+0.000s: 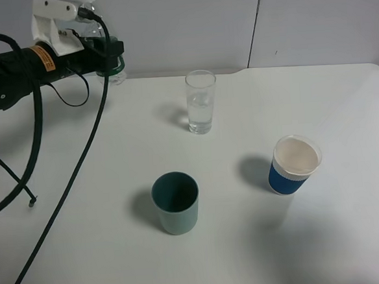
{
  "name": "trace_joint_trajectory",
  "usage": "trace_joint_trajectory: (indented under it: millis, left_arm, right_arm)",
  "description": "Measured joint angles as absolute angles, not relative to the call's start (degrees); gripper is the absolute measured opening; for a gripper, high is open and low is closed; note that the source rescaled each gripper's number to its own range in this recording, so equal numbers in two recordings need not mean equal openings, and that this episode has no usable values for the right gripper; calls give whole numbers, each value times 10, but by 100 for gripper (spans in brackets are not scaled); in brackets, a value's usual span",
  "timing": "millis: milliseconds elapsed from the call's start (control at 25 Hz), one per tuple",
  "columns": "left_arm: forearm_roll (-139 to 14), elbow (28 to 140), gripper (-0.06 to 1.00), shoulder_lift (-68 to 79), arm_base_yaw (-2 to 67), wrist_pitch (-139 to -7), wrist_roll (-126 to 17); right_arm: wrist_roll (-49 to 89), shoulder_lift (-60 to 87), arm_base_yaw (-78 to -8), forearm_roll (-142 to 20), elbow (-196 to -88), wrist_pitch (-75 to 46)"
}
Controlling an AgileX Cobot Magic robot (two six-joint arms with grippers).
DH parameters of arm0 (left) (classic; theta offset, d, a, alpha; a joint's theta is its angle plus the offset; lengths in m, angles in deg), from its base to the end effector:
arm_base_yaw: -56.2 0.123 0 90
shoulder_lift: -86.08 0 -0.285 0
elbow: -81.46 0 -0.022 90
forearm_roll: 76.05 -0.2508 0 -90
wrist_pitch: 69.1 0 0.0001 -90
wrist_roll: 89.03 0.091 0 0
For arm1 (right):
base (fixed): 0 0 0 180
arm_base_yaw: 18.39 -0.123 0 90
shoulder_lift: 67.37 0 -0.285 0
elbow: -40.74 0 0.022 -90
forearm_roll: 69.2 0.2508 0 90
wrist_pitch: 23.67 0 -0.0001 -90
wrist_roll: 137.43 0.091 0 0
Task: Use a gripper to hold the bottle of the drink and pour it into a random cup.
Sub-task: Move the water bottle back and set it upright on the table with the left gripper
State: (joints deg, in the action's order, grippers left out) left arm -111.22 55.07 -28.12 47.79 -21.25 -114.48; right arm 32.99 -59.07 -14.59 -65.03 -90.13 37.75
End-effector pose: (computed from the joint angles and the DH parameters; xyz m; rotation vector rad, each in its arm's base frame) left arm 0.3647 -0.0932 0.1909 0.4496 1.6698 -0.4888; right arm -0.0026 0.0060 0.2739 -0.1075 2.0698 -0.0557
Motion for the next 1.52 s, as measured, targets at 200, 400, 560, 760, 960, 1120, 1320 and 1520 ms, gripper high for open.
trace_joint_trajectory:
  millis: [200, 400, 560, 760, 960, 1120, 1320, 1520]
  left_arm:
    - [-1154, 533, 3, -286, 523, -160, -1145]
    - [-1177, 524, 3, -318, 549, -122, -1123]
    - [-1180, 523, 3, -350, 557, -100, -1085]
    - [-1181, 523, 3, -387, 561, -57, -1044]
    - [-1183, 523, 3, -419, 561, -47, -1038]
    - [-1183, 523, 3, -432, 561, -39, -1038]
    - [-1183, 523, 3, -447, 561, -21, -1028]
    - [-1183, 523, 3, -469, 561, -10, -1020]
  right_arm:
    - [330, -591, -146, -650, -901, 378]
    - [330, -591, -146, -650, -901, 378]
    - [330, -591, -146, -650, -901, 378]
    - [330, -591, -146, -650, -901, 378]
    - [330, -591, -146, -650, -901, 378]
    - [330, -591, -146, -650, -901, 378]
    - [330, -591, -146, -650, -901, 378]
    - [330, -591, -146, -650, -901, 378]
